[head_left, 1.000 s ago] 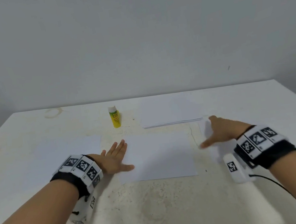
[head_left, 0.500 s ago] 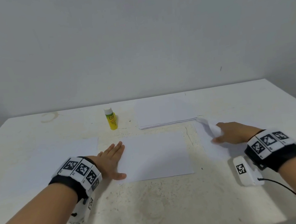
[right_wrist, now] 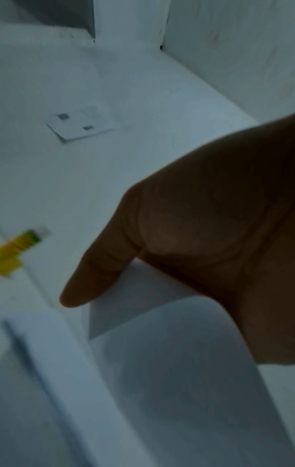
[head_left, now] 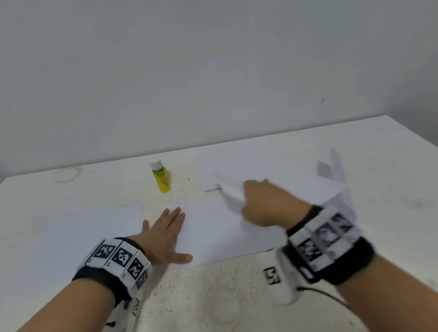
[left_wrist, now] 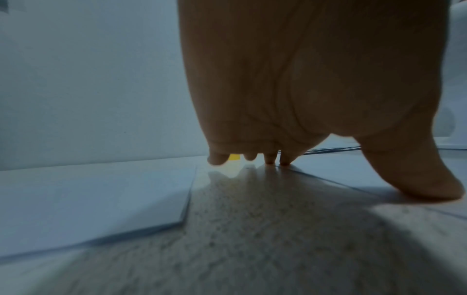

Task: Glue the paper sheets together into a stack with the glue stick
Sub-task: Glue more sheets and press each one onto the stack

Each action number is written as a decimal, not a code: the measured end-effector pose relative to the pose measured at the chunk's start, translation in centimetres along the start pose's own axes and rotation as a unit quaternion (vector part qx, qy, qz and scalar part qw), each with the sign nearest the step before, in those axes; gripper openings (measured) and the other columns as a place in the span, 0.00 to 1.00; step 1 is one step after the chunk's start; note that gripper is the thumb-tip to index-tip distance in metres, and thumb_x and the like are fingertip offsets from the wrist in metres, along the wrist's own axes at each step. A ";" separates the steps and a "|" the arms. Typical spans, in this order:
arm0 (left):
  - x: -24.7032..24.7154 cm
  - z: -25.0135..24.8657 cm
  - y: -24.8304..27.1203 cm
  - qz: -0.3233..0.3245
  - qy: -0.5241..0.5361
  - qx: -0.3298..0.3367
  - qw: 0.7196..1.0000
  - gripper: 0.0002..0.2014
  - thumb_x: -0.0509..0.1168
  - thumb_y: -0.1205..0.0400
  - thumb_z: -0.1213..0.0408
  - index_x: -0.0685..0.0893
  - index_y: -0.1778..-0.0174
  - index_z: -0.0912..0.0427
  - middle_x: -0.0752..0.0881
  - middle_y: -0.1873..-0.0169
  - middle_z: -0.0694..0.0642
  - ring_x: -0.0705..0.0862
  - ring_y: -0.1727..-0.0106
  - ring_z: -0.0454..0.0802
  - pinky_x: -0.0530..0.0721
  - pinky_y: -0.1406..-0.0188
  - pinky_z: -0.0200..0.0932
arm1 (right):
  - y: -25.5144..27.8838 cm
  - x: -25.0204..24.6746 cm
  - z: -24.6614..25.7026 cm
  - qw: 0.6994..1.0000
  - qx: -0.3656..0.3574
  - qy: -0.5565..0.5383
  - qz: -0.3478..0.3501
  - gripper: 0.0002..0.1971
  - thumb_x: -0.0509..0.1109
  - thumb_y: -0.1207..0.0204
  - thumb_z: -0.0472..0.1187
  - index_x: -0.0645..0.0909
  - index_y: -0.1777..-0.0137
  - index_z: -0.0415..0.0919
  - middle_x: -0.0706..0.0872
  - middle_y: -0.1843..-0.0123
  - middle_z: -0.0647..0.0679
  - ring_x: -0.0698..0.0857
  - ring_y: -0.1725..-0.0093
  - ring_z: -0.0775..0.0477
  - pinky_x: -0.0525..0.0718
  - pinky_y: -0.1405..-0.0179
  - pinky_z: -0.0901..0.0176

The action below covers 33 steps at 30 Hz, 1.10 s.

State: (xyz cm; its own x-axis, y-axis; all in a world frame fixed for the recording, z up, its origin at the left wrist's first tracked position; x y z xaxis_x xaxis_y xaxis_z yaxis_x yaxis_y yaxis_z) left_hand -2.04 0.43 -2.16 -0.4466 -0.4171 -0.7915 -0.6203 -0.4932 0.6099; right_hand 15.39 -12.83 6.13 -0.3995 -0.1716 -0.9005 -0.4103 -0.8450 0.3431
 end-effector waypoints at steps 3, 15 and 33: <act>0.0 0.0 0.0 0.021 0.021 0.004 1.000 0.52 0.60 0.19 0.39 0.28 0.19 0.60 0.26 0.19 0.52 0.31 0.17 0.52 0.44 0.19 0.64 | -2.2 3.8 2.9 0.998 -0.002 -0.028 0.048 0.21 0.58 0.21 0.37 0.67 0.29 0.32 0.73 0.29 0.37 0.68 0.26 0.34 0.69 0.26 0.41; -0.9 -0.1 0.0 0.046 0.024 -0.011 0.999 0.69 0.50 0.43 0.14 0.32 0.17 0.58 0.30 0.18 0.49 0.33 0.17 0.51 0.44 0.19 0.62 | -4.9 8.4 3.2 0.996 -0.011 -0.029 0.089 0.44 0.64 0.27 0.69 0.63 0.23 0.36 0.68 0.25 0.39 0.62 0.22 0.35 0.68 0.27 0.36; -1.5 -0.8 -0.4 -0.007 0.011 -0.027 1.000 0.49 0.60 0.19 0.39 0.40 0.16 0.63 0.41 0.16 0.57 0.45 0.16 0.57 0.51 0.18 0.50 | -3.4 6.8 1.5 0.996 -0.034 0.022 0.077 0.43 0.67 0.27 0.66 0.63 0.23 0.36 0.67 0.23 0.40 0.65 0.24 0.39 0.72 0.30 0.45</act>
State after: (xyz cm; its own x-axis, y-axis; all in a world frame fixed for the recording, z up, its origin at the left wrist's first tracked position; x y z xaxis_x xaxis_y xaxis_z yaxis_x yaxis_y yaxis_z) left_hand -0.60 0.62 -1.23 -0.4230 -0.4258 -0.7998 -0.5904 -0.5401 0.5998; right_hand 12.87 -10.42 -0.73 -0.4159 -0.3227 -0.8502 -0.2905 -0.8388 0.4605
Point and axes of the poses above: each hand's wrist, its own y-axis away from the middle knuckle, its own x-axis out of the palm, z = x × y, the point moved 1 cm from there along -y, towards the middle knuckle
